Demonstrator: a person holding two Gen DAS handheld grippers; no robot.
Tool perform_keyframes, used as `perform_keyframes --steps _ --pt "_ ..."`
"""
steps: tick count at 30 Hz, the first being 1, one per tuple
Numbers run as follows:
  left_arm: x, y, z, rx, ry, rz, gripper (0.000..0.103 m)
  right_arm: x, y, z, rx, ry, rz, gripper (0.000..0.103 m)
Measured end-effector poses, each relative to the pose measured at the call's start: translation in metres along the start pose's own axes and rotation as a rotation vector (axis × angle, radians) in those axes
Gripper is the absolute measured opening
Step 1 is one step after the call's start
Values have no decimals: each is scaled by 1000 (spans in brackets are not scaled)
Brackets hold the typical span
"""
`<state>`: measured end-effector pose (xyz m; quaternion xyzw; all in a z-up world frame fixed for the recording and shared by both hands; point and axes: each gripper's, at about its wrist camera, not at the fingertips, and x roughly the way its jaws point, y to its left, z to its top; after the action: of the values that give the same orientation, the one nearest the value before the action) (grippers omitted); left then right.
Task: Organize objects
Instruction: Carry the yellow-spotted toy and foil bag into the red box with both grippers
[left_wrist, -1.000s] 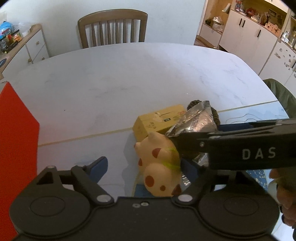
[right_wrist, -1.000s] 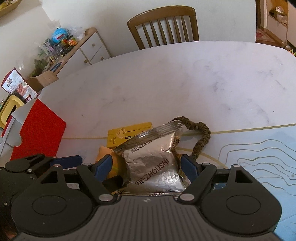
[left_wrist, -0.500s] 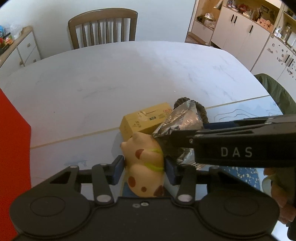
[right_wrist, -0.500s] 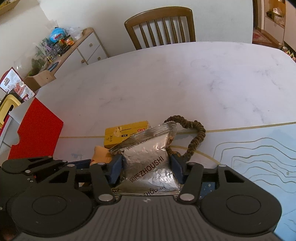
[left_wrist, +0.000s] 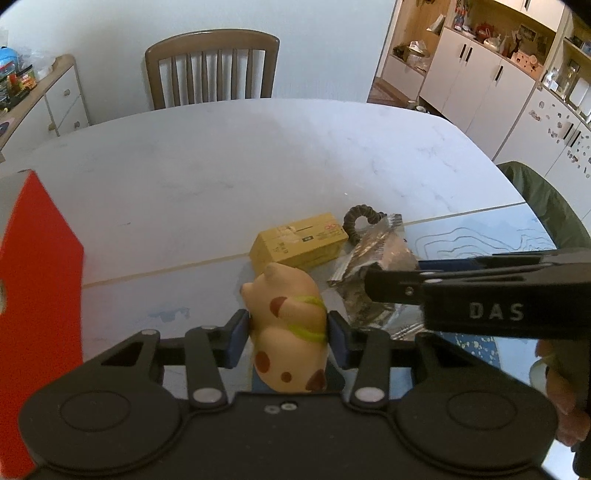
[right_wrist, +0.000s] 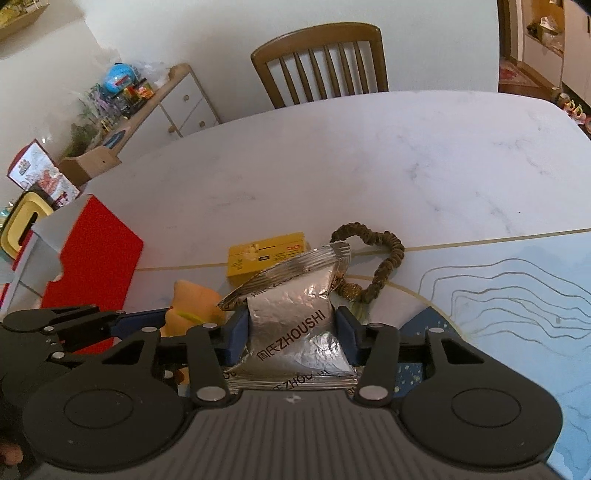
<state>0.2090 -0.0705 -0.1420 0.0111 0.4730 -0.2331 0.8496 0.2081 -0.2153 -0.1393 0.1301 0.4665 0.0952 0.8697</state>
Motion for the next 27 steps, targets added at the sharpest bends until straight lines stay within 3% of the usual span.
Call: perform_keyframes --steps 13,27 --pt "-50 13 -8 -22 -37 -26 44 -48 32 -4 4 -48 18 49" --pt "-110 45 -9 -22 -84 -20 44 -79 101 -1 -40 -75 49 49"
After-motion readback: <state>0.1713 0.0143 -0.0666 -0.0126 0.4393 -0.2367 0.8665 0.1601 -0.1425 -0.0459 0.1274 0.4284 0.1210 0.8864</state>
